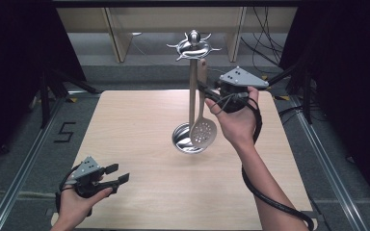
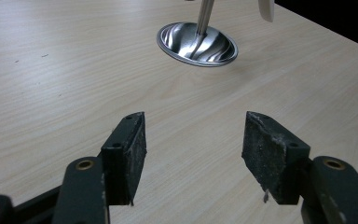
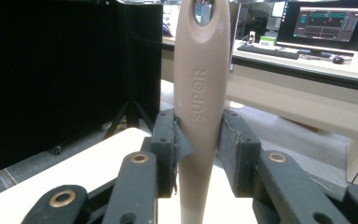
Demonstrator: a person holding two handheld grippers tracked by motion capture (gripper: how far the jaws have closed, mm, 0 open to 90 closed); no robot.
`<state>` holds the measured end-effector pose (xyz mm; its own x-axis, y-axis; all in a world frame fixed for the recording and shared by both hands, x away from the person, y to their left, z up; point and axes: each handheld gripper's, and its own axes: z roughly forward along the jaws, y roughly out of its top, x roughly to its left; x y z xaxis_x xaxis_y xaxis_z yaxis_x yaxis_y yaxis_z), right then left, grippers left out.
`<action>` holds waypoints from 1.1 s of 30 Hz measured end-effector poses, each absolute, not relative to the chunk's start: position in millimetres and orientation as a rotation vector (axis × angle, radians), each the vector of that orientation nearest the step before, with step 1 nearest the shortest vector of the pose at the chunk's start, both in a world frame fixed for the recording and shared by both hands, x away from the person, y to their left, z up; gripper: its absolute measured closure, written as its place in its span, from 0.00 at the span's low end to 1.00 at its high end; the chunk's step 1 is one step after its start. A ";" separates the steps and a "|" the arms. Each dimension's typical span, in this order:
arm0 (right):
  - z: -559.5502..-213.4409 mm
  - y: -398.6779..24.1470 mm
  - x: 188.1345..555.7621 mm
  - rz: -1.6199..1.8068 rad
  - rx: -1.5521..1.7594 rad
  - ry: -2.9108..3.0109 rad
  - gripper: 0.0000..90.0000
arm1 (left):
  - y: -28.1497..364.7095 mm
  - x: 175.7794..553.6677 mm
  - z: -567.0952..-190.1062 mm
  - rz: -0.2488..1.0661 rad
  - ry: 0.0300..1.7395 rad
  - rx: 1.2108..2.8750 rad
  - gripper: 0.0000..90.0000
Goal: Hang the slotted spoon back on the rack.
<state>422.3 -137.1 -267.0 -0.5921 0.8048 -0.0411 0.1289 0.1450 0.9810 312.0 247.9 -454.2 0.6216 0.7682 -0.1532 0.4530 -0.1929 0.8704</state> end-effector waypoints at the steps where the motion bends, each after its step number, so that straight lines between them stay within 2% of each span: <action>1: -267.1 -137.0 422.9 1.487 0.890 1.840 0.77 | 247.9 312.0 -454.1 0.391 0.982 1.834 0.43; 10: -267.7 -136.7 426.0 1.486 0.884 1.843 0.75 | 247.9 311.8 -454.1 0.389 0.983 1.834 0.43; 13: -267.5 -137.5 422.8 1.499 0.871 1.831 0.63 | 248.1 311.7 -454.1 0.390 0.983 1.833 0.43; 14: -270.2 -138.6 419.5 1.492 0.881 1.844 0.57 | 248.1 311.8 -454.3 0.387 0.977 1.829 0.43; 15: -270.2 -138.6 419.5 1.492 0.881 1.844 0.57 | 247.8 311.2 -454.3 0.383 0.986 1.823 0.43; 17: -279.0 -145.1 413.9 1.466 0.870 1.861 0.50 | 248.8 311.9 -454.3 0.383 0.966 1.828 0.43; 19: -284.2 -149.4 411.1 1.455 0.867 1.875 0.49 | 248.2 310.9 -454.5 0.376 0.988 1.816 0.43; 20: -301.4 -159.6 402.8 1.439 0.901 1.895 0.48 | 248.5 311.3 -454.8 0.378 0.988 1.817 0.43; 23: -318.5 -168.6 395.8 1.408 0.914 1.932 0.47 | 248.1 312.0 -455.3 0.370 0.986 1.819 0.43; 24: -344.4 -180.3 385.7 1.370 0.952 1.991 0.47 | 247.5 312.0 -455.5 0.373 0.988 1.818 0.43; 26: -353.8 -184.1 382.0 1.372 0.975 2.010 0.47 | 247.2 312.1 -455.7 0.372 0.986 1.824 0.43; 28: -388.5 -198.8 368.3 1.332 1.047 2.054 0.48 | 246.1 311.8 -456.4 0.376 0.999 1.832 0.43; 33: -422.2 -216.5 357.2 1.304 1.109 2.084 0.48 | 245.6 312.9 -457.2 0.378 0.989 1.836 0.43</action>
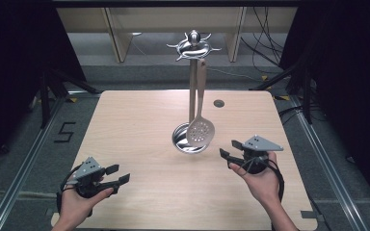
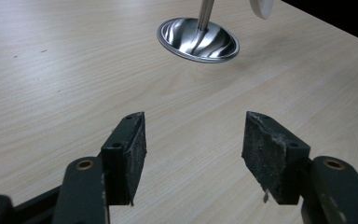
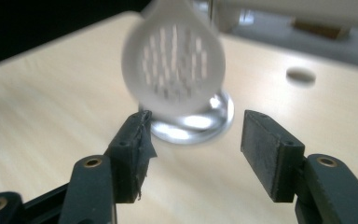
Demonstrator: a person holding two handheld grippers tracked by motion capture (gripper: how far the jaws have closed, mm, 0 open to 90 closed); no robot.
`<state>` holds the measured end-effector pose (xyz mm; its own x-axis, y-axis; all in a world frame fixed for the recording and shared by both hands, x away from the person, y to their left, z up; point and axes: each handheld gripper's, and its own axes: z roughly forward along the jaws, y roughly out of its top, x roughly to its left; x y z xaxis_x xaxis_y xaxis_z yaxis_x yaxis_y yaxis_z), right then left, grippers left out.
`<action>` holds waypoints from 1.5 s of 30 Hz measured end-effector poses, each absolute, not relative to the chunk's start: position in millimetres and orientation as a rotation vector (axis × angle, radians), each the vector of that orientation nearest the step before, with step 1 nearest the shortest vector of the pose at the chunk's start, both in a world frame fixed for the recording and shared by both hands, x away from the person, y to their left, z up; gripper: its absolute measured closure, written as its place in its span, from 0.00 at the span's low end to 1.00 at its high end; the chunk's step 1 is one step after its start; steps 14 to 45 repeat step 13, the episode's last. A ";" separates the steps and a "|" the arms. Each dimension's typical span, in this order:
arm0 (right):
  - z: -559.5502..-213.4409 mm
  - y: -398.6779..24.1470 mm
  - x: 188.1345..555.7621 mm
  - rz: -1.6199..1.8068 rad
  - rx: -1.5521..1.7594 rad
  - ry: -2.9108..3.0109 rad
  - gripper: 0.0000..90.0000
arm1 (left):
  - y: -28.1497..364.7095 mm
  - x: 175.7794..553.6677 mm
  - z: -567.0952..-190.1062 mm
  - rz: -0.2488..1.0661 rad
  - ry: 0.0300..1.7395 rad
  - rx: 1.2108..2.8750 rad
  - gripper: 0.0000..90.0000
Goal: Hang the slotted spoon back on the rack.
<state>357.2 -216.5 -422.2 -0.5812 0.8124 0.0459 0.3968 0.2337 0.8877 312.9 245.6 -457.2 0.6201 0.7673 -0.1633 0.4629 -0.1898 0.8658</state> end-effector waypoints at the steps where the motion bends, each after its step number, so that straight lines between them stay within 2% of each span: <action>1: -430.5 -222.2 355.2 1.283 1.109 2.114 0.48 | 245.4 313.0 -457.5 0.375 0.993 1.831 0.43; 7: -447.9 -224.1 354.5 1.247 1.148 2.147 0.49 | 247.6 313.8 -458.0 0.360 0.998 1.832 0.43; 45: -450.5 -227.7 357.2 1.277 1.206 2.132 0.49 | 247.8 315.5 -458.4 0.345 0.993 1.834 0.43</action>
